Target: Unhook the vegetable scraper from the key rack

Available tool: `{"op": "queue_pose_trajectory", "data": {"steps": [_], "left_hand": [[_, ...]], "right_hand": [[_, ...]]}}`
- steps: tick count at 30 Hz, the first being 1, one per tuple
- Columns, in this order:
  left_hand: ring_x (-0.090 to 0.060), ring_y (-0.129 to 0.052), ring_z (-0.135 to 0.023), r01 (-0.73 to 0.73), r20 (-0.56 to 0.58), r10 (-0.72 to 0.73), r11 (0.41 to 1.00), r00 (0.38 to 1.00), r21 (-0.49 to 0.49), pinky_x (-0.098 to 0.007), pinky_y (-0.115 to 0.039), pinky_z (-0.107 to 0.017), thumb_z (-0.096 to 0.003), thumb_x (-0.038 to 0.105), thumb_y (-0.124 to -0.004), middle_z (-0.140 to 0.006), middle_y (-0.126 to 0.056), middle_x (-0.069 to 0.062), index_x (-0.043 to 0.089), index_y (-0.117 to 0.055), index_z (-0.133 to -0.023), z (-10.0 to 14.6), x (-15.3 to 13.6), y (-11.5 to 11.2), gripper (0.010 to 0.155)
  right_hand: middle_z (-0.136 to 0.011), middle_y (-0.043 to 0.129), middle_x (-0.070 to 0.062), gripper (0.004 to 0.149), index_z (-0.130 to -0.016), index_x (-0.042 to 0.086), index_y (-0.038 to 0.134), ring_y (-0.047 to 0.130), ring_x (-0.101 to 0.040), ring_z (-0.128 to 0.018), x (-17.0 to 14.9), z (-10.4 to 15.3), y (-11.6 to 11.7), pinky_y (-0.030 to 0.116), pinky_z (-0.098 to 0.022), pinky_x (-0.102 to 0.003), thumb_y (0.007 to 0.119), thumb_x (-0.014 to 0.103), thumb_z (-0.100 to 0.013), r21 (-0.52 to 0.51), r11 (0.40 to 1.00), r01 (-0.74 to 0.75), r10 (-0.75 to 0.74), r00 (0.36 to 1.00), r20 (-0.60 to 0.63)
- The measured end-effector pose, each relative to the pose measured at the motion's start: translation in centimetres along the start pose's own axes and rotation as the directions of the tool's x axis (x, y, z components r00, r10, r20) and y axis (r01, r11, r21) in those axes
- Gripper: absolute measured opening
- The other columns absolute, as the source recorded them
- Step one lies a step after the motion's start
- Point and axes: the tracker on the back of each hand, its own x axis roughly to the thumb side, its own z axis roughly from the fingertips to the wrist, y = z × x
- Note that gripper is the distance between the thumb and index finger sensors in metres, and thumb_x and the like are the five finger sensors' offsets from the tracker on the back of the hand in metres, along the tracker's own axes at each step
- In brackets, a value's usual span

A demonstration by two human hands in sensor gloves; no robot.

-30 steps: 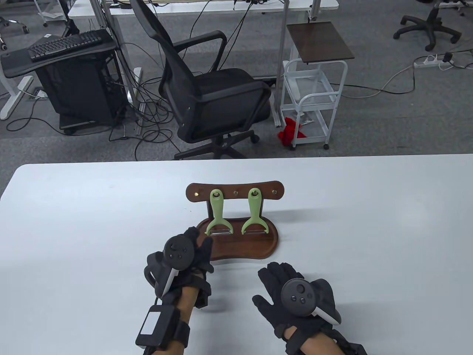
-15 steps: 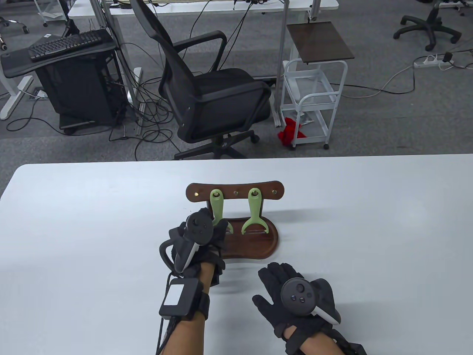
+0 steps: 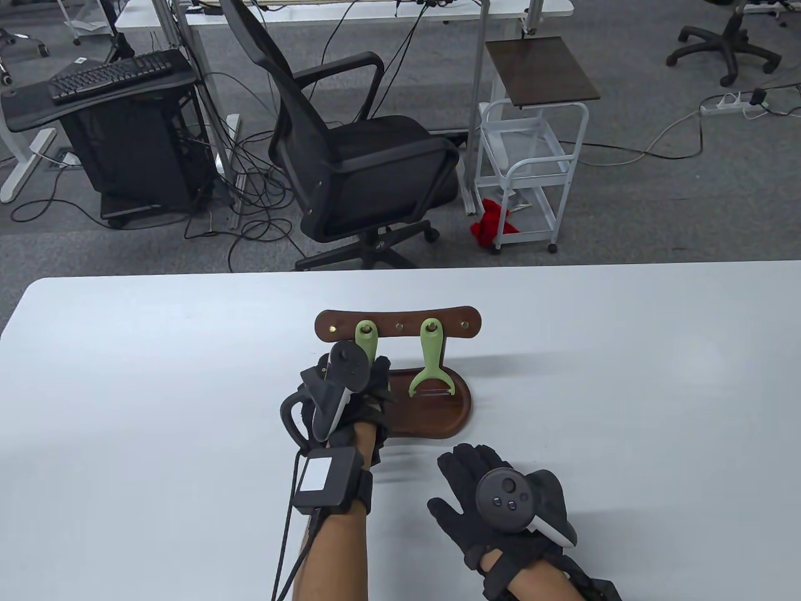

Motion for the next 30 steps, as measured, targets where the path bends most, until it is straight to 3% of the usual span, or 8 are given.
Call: {"op": "queue_pose_trajectory", "data": {"steps": [6,22,30], "left_hand": [[-0.019,-0.091,-0.038,0.079,0.016,-0.079,0.997,0.997,-0.01,-0.05,-0.079,-0.037,-0.0456,0.065,-0.085,-0.07,-0.089,-0.007,0.023,-0.08,-0.085,-0.4,0.5,-0.1,0.058],[-0.019,-0.092,-0.035,0.051,0.034,-0.05,0.998,0.998,-0.036,-0.051,-0.08,-0.035,-0.0467,0.06,-0.085,-0.067,-0.092,-0.007,0.022,-0.084,-0.08,-0.3,0.9,0.6,0.05],[-0.018,-0.092,-0.032,0.014,0.065,-0.014,1.0,0.998,0.001,-0.05,-0.081,-0.033,-0.0471,0.06,-0.084,-0.065,-0.092,-0.006,0.022,-0.084,-0.079,0.1,0.8,0.9,0.049]], "right_hand": [[-0.109,0.045,-0.031,0.07,-0.103,0.003,0.054,0.039,-0.063,-0.092,0.0,0.0,0.0,0.037,-0.059,-0.077,0.071,0.046,-0.05,0.007,1.0,0.001,-0.001,1.0,0.003],[-0.109,0.045,-0.031,0.07,-0.103,0.003,0.054,0.039,-0.063,-0.092,0.0,0.0,0.1,0.037,-0.059,-0.077,0.071,0.046,-0.05,0.012,1.0,-0.001,0.001,1.0,0.001],[-0.109,0.045,-0.031,0.07,-0.103,0.003,0.054,0.039,-0.063,-0.092,0.0,0.0,0.1,0.037,-0.059,-0.077,0.071,0.046,-0.05,0.019,1.0,-0.001,0.001,1.0,-0.002]]}}
